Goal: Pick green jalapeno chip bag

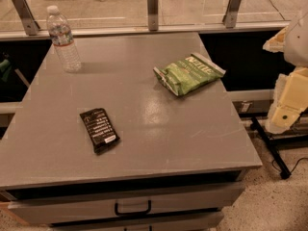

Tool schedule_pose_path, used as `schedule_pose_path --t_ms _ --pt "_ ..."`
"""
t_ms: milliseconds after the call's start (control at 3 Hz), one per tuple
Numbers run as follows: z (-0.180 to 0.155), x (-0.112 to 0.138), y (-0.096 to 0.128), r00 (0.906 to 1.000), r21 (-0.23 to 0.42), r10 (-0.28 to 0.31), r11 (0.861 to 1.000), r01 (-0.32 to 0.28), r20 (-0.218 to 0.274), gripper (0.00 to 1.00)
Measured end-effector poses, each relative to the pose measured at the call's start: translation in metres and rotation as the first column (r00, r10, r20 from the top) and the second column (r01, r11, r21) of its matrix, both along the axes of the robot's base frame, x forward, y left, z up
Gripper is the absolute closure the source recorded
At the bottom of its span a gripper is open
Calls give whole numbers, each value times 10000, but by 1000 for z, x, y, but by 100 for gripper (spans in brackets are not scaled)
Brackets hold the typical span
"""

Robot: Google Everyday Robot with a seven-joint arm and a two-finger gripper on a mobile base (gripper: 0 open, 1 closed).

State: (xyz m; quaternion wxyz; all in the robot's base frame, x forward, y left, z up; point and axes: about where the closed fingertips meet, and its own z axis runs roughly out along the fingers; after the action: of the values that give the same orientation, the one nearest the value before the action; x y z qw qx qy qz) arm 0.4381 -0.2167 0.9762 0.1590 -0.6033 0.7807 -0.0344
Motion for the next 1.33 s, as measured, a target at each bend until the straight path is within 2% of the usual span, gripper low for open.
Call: schedule_pose_path --t_ms 333,667,1000,1333 --pt "0 0 0 10000 1 1 10000 -1 2 0" --pt "-11 24 3 9991 385 390 9985 -396 150 0" --pt "-36 73 20 9928 1167 1105 9865 -1153 468 0" --pt "-66 112 43 9889 2027 1331 9686 -1439 661 0"
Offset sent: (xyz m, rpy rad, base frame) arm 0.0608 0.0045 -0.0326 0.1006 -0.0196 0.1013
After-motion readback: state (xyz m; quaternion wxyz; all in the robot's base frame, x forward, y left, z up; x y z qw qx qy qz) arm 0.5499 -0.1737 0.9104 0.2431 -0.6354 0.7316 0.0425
